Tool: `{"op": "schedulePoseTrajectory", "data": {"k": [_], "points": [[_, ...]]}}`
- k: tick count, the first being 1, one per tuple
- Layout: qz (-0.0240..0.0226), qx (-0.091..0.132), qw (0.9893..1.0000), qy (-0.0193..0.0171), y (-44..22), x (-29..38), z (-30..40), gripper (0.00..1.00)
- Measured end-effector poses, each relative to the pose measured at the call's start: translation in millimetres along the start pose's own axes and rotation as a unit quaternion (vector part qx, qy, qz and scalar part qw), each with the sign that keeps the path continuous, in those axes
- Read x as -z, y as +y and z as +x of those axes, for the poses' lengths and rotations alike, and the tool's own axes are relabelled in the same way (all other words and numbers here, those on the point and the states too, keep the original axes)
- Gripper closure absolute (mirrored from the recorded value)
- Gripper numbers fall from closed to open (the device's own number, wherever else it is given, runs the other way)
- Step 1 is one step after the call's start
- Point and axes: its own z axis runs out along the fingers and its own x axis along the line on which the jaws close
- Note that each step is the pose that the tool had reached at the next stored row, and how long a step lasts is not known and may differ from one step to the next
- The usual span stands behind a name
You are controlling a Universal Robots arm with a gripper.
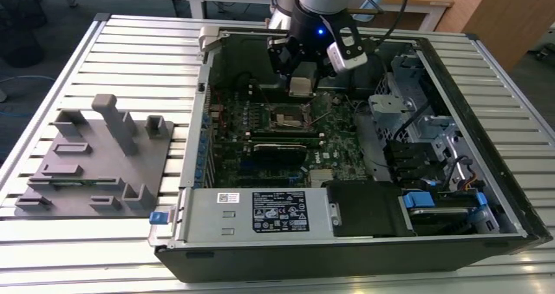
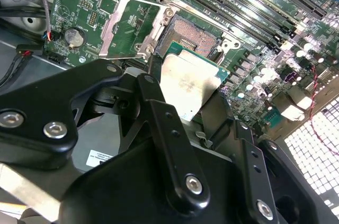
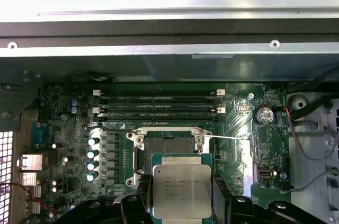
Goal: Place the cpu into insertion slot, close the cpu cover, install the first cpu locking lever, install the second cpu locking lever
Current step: 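Place the cpu into insertion slot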
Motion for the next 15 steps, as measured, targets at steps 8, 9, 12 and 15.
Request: {"op": "schedulePoseTrajectory", "data": {"k": [8, 9, 12, 15], "points": [[0.0, 0.0, 1.0, 0.0, -0.1, -0.9, 0.0, 0.46], [0.0, 0.0, 1.0, 0.0, -0.1, -0.9, 0.0, 0.46], [-0.0002, 0.0, 1.0, -0.0001, -0.1, -1.7, 0.0, 0.46], [0.0, 0.0, 1.0, 0.0, -0.3, -3.1, -0.1, 0.46]]}}
